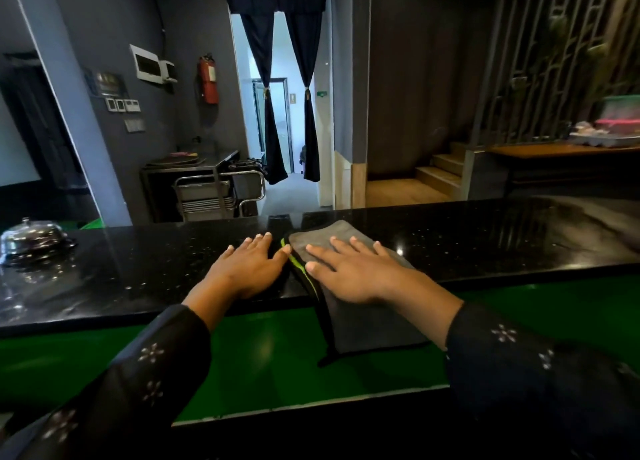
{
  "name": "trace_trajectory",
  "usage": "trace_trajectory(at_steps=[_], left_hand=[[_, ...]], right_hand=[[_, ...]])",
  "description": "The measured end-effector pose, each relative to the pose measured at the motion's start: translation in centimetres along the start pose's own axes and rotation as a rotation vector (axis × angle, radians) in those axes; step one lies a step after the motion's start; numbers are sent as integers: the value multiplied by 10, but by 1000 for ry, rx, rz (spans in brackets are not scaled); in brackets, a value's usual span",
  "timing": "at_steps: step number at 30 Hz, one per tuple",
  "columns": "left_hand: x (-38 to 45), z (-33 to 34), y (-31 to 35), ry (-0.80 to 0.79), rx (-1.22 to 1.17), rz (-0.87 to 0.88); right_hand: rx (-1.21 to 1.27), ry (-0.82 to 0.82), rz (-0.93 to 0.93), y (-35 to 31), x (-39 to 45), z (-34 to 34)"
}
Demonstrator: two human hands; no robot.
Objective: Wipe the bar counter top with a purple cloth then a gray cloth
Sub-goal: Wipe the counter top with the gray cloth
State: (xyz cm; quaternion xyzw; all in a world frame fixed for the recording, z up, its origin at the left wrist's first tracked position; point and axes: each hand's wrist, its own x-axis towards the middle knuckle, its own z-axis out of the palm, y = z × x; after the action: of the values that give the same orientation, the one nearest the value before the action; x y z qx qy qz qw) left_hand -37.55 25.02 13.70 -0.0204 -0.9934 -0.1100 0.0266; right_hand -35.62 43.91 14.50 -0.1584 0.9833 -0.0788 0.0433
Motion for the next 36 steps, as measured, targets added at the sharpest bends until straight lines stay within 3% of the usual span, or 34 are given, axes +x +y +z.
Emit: trace_trajectory(at_steps=[10, 20, 22, 24, 29, 33, 36], left_hand=[[-4, -5, 3, -63, 127, -17], [-27, -16, -4, 42, -135, -9], [-36, -26, -27, 24, -140, -29], [-44, -38, -71, 28, 14, -91], [-73, -55, -180, 19, 89, -298], [-71, -48, -189, 40, 99, -244], [-68, -46, -192, 68, 87, -236]], right_hand=[[18, 3, 117, -21, 80, -11], [-14, 13, 78, -32, 19, 3], [-43, 32, 49, -30, 8, 10], [-63, 24, 35, -27, 5, 9], [-37, -22, 159, -30, 48, -4], [-11, -1, 225, -64, 95, -8], [-7, 17, 163, -119, 116, -7]])
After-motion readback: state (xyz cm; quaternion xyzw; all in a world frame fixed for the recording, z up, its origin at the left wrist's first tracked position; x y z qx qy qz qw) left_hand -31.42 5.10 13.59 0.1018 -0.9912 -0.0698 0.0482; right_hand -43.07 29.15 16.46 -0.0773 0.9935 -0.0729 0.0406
